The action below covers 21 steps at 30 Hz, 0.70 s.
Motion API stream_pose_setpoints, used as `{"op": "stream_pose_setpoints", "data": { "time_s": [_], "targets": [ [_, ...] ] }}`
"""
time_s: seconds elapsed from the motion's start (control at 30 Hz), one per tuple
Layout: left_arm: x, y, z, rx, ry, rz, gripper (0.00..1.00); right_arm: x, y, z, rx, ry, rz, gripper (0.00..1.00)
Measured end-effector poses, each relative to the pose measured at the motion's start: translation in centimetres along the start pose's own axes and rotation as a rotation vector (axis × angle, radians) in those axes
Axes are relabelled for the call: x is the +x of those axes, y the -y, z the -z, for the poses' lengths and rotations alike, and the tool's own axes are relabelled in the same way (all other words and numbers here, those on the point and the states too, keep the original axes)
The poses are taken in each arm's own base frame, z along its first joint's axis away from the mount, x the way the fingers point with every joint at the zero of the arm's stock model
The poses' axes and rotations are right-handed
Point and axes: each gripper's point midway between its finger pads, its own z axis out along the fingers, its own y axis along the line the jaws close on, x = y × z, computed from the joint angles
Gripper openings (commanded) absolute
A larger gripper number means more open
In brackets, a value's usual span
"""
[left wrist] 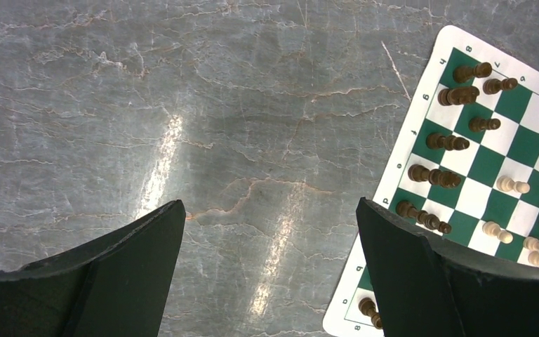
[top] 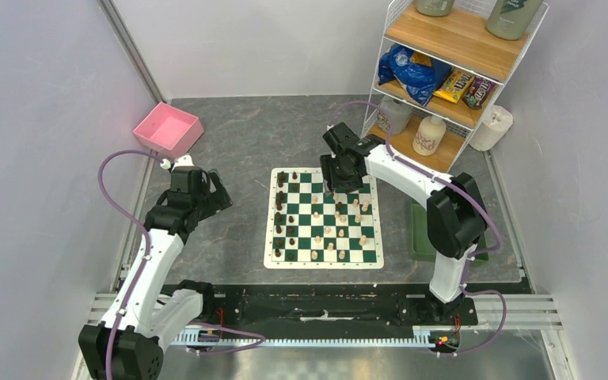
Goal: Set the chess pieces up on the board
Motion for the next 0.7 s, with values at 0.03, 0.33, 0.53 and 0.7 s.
{"op": "stream_pose_setpoints", "data": {
  "time_s": [0.03,0.33,0.53,0.7],
  "targets": [
    [-0.1,-0.1,0.0,-0.003,0.004,0.0,0.99,0.2,-0.2,0.0,-0.002,-0.002,0.009,0.66],
    [0.1,-0.4,0.0,-0.018,-0.001,-0.002,0.99,3.4,-2.9,1.9,-0.035,-0.046,0.099,0.66],
    [0.2,-0.4,0.0,-0.02,-0.006,-0.003,0.99,6.9,-5.4,3.9,-0.074,-0.059,0.156,0.65],
    [0.3,-0.4,-0.1,-0.024,-0.014,-0.005,0.99,8.0,-4.2,3.8,-0.01,-0.063,0.113,0.65]
  ]
}}
